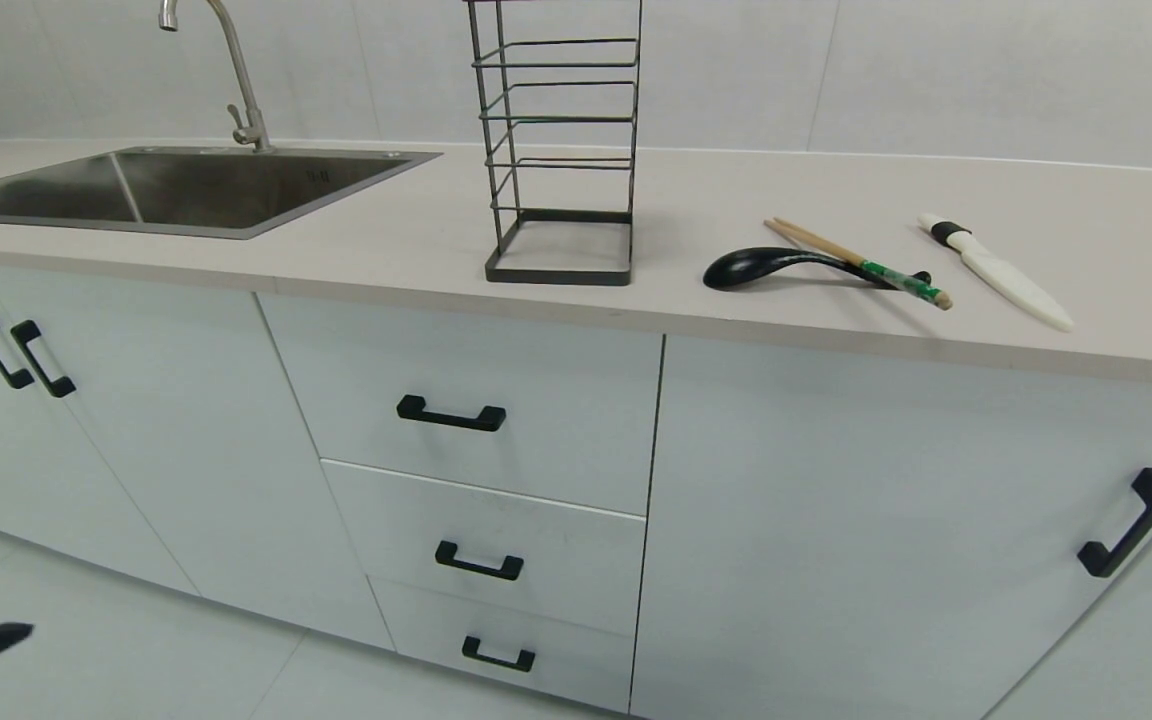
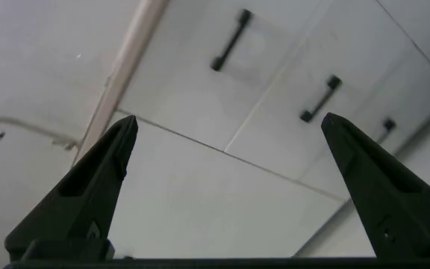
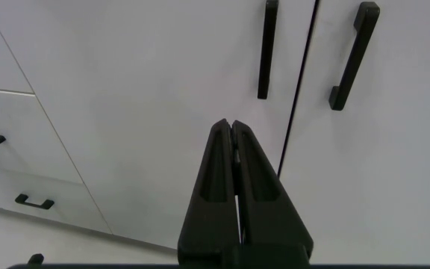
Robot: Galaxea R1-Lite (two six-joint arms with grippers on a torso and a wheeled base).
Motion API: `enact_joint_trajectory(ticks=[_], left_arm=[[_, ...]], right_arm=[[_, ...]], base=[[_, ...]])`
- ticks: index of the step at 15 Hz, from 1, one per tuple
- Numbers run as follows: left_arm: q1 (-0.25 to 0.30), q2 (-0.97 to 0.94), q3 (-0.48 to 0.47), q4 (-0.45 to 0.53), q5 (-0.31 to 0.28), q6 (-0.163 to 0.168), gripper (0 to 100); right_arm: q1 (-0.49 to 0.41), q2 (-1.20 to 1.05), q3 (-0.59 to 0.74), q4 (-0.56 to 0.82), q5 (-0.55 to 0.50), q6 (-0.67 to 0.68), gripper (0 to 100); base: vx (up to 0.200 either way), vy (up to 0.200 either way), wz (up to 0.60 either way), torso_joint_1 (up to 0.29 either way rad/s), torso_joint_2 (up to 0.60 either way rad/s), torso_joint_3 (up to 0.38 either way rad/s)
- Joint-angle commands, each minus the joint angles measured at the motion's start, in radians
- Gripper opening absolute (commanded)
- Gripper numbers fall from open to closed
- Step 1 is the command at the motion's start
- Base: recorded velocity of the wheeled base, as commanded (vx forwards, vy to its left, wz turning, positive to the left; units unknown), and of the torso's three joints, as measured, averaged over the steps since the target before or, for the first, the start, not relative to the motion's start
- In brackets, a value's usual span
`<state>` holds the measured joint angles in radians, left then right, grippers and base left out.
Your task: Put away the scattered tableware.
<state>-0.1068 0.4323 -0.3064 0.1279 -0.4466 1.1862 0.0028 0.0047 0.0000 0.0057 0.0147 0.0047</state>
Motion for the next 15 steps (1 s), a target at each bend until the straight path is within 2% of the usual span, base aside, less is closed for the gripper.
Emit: enact_joint_trajectory(ticks=[1,2,5,7,9,11,12,14,15], left_arm=[[-0.017,0.088,0.015,0.09,0.029,0.105,100],[-0.016,0.098,0.029,0.138,0.06,0.145,100],[-0.013,0.141,0.061,0.159,0.117,0.144,100],[-0.016,0.236,0.052,0.144,0.112,0.139,100],[-0.022,0.321,0.043,0.104,0.112,0.148,100],[-0.085,0.526,0.039,-0.042,0.118,0.178,100],[-0.131,0.635,0.029,-0.143,0.123,0.182,100],[-0.254,0.856,0.001,-0.335,0.144,0.178,100],[-0.286,0.941,-0.002,-0.395,0.147,0.174,100]], right_arm=[[0.0,0.001,0.0,0.0,0.001,0.0,0],[0.0,0.001,0.0,0.0,0.001,0.0,0],[0.0,0.0,0.0,0.0,0.001,0.0,0],[0.0,0.001,0.0,0.0,0.001,0.0,0],[0.0,0.001,0.0,0.0,0.001,0.0,0],[0.0,0.0,0.0,0.0,0.001,0.0,0],[0.0,0.001,0.0,0.0,0.001,0.0,0],[0.0,0.0,0.0,0.0,0.001,0.0,0],[0.0,0.001,0.0,0.0,0.001,0.0,0]], base=[[0.0,0.0,0.0,0.0,0.0,0.0],[0.0,0.0,0.0,0.0,0.0,0.0],[0.0,0.0,0.0,0.0,0.0,0.0],[0.0,0.0,0.0,0.0,0.0,0.0],[0.0,0.0,0.0,0.0,0.0,0.0],[0.0,0.0,0.0,0.0,0.0,0.0],[0.0,0.0,0.0,0.0,0.0,0.0],[0.0,0.0,0.0,0.0,0.0,0.0],[0.0,0.0,0.0,0.0,0.0,0.0]])
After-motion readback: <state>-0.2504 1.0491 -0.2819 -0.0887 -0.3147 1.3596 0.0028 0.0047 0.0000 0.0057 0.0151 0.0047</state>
